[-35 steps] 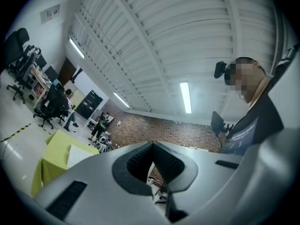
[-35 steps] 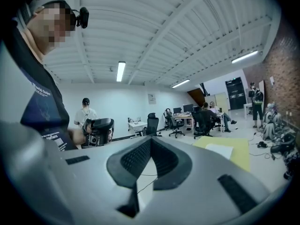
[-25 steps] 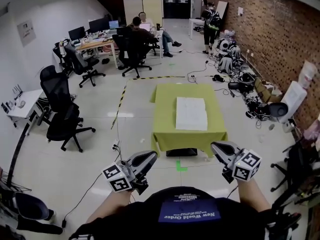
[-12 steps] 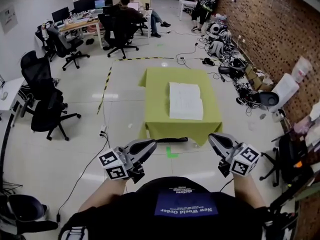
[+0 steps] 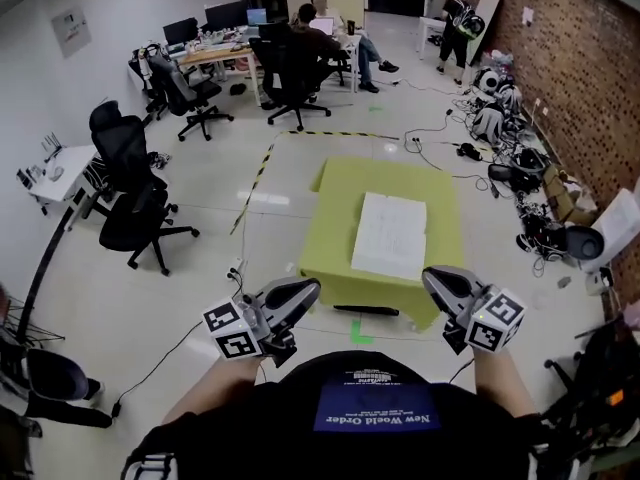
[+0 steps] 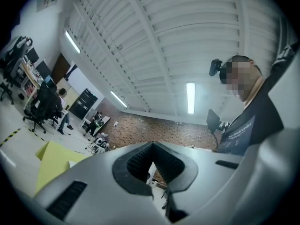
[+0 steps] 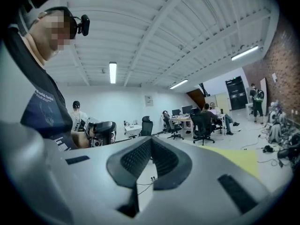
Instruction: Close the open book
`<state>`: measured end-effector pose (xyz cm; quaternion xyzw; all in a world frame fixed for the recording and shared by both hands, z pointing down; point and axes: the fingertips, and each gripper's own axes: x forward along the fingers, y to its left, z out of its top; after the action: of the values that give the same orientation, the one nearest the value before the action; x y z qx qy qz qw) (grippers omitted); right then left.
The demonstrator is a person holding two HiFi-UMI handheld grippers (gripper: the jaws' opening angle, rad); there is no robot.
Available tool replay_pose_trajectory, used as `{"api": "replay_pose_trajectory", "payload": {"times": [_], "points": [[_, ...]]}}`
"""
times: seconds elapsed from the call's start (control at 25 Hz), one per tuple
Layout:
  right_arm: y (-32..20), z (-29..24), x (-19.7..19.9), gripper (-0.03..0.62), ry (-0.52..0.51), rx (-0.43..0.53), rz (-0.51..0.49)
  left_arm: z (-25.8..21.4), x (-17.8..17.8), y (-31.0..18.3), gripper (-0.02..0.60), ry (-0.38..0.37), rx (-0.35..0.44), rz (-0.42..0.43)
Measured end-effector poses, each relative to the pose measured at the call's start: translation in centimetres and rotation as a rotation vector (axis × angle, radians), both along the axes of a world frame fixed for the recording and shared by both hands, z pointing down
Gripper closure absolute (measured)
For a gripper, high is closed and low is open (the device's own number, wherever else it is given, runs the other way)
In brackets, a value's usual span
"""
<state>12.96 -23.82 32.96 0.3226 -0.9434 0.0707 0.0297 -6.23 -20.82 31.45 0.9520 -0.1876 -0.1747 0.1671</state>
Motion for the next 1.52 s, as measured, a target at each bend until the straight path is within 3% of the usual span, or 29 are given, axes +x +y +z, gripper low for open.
{"api": "replay_pose_trajectory", "payload": {"times": [0.32, 0.72, 1.16, 1.52], "points": [[-4.0, 0.6, 5.4, 0.609, -0.035, 0.006, -0.104, -0.2, 5.8, -2.1, 0.577, -0.036, -0.022, -0.095], [-8.6, 2.5, 8.0, 0.609, -0.041, -0.038, -0.022, -0.3, 8.5, -8.5, 0.577, -0.057, -0.022, 0.005], [-17.0, 1.1, 1.9, 0.609, 0.016, -0.026, 0.164, 0.2, 2.4, -21.9, 0.577, -0.048, 0.028, 0.178], [-22.9, 3.5, -1.5, 0.609, 0.016, -0.164, 0.213, 3.0, -0.4, -29.4, 0.577, -0.018, -0.047, 0.257]]}}
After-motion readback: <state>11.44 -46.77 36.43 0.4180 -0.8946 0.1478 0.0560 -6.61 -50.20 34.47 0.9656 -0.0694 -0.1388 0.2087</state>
